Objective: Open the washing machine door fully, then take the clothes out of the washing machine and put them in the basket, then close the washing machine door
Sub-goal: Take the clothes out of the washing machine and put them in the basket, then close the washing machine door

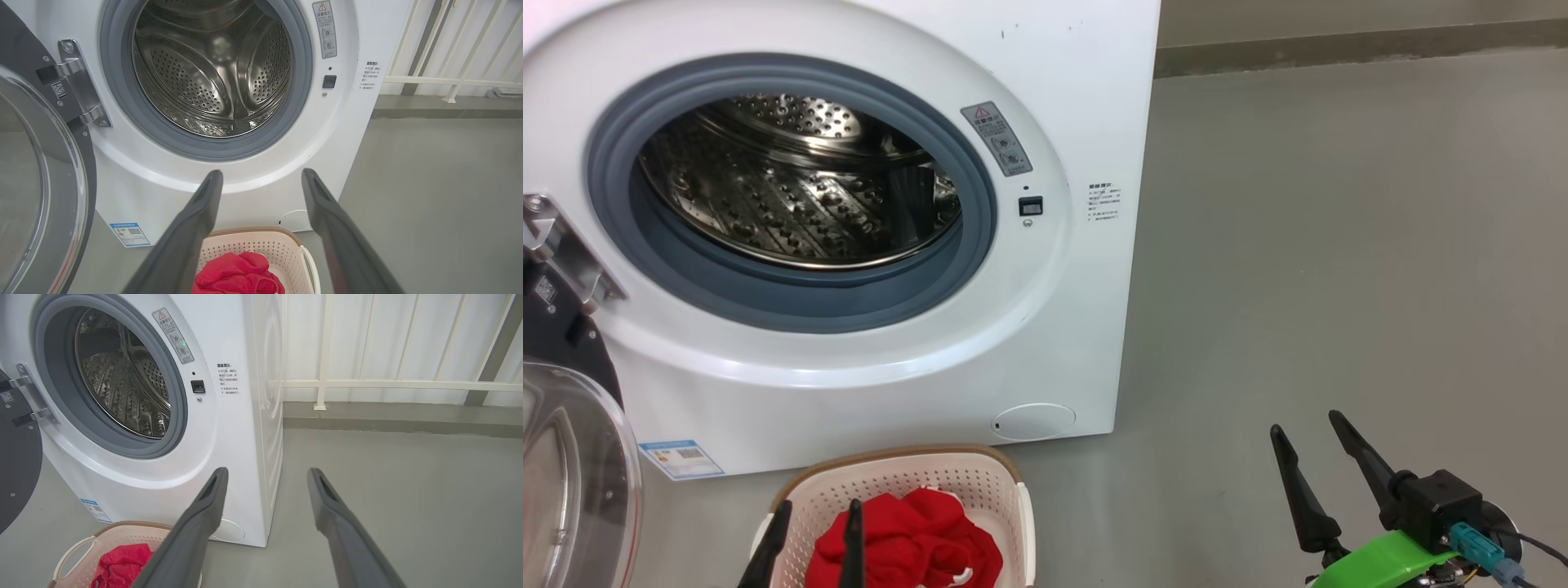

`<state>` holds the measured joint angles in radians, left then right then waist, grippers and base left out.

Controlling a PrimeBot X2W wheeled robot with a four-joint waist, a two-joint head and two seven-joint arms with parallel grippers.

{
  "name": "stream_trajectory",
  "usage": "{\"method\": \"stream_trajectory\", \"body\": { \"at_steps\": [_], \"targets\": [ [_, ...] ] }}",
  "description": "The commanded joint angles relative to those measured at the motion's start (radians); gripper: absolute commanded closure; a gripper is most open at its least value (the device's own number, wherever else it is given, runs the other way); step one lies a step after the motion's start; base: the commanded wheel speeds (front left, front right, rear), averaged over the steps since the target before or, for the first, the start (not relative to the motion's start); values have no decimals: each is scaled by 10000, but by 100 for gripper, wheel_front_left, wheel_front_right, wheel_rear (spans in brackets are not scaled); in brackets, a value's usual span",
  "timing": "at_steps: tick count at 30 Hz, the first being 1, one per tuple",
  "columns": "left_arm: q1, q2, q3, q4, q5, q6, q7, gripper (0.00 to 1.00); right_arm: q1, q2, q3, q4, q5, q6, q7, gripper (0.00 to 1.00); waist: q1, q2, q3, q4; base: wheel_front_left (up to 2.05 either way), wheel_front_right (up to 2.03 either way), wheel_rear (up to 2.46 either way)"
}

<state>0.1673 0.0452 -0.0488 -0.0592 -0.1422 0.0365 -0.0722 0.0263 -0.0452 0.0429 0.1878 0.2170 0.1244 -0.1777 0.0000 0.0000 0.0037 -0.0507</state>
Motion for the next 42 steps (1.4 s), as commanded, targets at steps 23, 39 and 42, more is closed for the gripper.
{"method": "stream_trajectory", "body": {
  "at_steps": [23,39,42],
  "targets": [
    [-51,177,148,-442,-122,310,-12,0,119,-50,193,-536,-97,63,147,0,0,0,-104,-43,0,0,0],
    [-39,208,-34,-542,-145,428,-2,0,127,-50,175,-515,-90,63,139,0,0,0,-142,-11,-69,69,0],
    [-50,228,-66,-559,-149,431,-16,0,136,-50,177,-519,-80,63,141,0,0,0,-144,5,-193,193,0]
  ]
}}
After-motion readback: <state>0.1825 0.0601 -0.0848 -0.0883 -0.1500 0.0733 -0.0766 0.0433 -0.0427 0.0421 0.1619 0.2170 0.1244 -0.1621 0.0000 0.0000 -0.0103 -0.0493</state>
